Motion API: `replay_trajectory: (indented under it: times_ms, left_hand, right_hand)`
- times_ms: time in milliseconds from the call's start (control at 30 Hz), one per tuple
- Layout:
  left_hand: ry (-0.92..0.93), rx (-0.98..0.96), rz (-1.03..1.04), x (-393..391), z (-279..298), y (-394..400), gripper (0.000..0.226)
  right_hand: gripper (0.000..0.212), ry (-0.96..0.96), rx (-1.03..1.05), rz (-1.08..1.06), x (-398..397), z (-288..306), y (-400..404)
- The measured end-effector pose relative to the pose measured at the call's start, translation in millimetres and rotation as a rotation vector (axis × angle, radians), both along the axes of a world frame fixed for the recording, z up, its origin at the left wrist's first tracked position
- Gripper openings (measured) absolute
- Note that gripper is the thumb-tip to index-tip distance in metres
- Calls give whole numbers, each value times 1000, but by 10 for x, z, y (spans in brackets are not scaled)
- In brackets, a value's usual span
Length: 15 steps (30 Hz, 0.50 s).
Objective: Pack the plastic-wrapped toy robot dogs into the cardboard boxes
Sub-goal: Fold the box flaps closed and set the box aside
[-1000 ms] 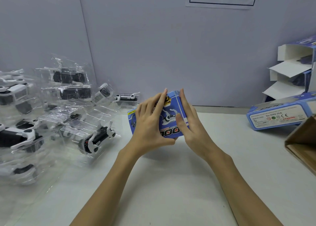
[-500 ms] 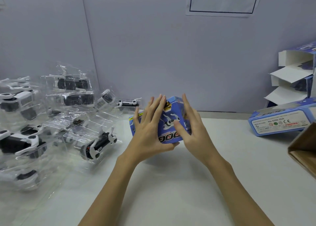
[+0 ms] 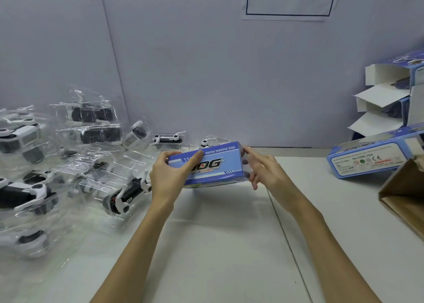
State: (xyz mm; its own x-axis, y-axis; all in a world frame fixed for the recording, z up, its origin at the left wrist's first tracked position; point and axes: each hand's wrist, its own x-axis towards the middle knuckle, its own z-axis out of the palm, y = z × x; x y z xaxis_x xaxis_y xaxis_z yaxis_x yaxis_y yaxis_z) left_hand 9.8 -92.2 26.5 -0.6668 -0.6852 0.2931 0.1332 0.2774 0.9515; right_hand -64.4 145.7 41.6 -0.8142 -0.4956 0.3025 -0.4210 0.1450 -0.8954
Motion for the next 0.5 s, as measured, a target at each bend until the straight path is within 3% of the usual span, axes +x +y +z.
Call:
replay_trajectory:
  times_ms: [100, 167, 267, 400, 500]
  left_hand:
    - [-32, 70, 1, 2, 27, 5, 82]
    - [-27, 108, -4, 24, 46, -4, 77]
    - [26, 194, -181, 62, 102, -22, 77]
    - [29, 138, -411, 50, 126, 77, 75]
    - [115, 98, -456, -15, 7, 216, 66]
  right_hand:
    - [98, 40, 225, 32, 18, -26, 15]
    - [86, 134, 222, 7, -12, -63, 23]
    - [39, 126, 77, -173, -47, -75, 28]
    - [66, -56, -56, -361, -66, -62, -14]
    - [79, -125, -58, -299, -59, -77, -54]
